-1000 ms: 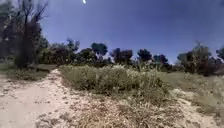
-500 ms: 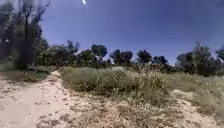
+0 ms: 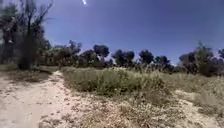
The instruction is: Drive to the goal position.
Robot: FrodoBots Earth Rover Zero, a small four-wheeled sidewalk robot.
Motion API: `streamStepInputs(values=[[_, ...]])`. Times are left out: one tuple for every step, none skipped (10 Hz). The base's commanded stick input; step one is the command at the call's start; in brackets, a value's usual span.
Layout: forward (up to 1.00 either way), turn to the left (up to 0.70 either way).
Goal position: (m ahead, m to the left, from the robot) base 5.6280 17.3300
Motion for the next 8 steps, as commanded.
streamStepInputs(values=[[0.85, 0.34], [0.85, 0.34], [0.85, 0.34], [0.85, 0.34], [0.85, 0.34], [0.85, 0.34], [0.85, 0.34], [0.85, 0.34]])
